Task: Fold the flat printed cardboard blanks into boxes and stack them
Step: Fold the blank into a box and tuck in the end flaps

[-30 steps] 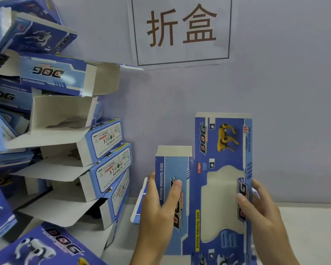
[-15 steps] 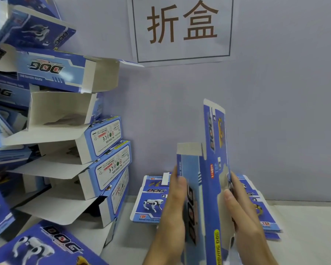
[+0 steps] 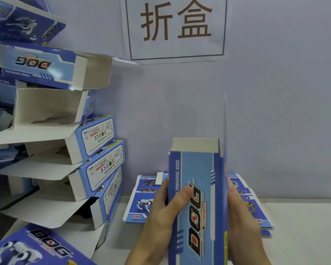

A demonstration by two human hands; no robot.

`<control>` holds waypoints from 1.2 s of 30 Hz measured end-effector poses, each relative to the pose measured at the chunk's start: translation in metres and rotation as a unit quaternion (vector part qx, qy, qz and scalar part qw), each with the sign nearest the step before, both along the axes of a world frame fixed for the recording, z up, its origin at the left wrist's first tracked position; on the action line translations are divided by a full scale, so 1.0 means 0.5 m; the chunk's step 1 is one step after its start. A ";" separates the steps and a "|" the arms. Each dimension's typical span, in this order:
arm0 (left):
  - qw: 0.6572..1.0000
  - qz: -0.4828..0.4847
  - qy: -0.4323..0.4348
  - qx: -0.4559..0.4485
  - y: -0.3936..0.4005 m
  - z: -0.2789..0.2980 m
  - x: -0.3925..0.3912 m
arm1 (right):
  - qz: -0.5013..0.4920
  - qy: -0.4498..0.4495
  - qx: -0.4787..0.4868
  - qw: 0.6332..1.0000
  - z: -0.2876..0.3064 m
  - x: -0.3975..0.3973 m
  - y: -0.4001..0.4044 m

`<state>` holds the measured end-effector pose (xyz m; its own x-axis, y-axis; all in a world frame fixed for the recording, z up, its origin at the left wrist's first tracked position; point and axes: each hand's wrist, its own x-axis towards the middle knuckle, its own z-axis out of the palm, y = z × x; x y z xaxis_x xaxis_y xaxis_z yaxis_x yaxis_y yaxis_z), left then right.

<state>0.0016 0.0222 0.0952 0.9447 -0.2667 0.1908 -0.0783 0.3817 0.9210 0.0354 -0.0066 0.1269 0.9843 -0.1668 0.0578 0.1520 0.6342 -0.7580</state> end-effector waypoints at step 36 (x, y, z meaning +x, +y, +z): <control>0.974 0.190 -0.085 0.090 -0.021 0.014 0.023 | 0.087 -0.058 -0.360 0.927 -0.030 -0.116 -0.314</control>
<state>0.0131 0.0117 0.1024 0.9406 0.0526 0.3355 -0.3395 0.1280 0.9319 -0.0229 -0.1634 0.1121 0.9730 0.1162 0.1994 0.2017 -0.0082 -0.9794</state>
